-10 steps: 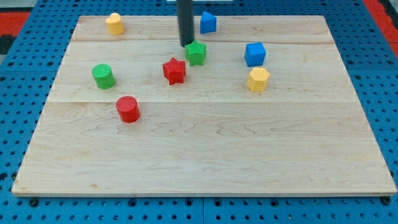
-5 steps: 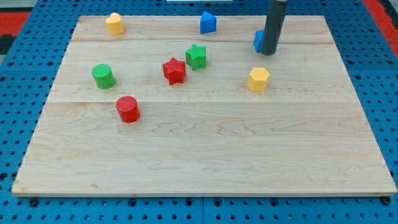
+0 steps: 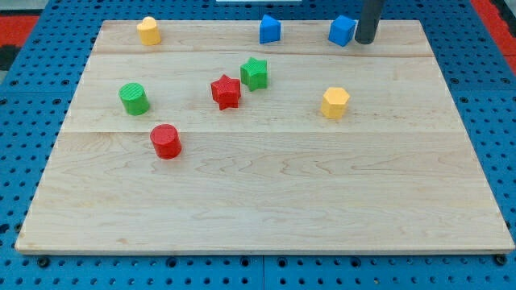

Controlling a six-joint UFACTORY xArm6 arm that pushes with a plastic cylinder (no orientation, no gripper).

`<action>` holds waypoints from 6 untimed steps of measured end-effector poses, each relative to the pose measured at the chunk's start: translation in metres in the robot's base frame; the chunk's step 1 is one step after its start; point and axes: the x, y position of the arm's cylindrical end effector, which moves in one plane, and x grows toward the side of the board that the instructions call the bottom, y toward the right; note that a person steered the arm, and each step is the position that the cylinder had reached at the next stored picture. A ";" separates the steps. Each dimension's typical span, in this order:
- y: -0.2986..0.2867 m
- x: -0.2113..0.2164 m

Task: Move the blue cube right parallel to the blue triangle

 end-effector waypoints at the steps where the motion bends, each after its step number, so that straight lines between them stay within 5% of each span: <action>1: 0.000 0.005; 3: 0.000 0.037; 6: -0.097 0.087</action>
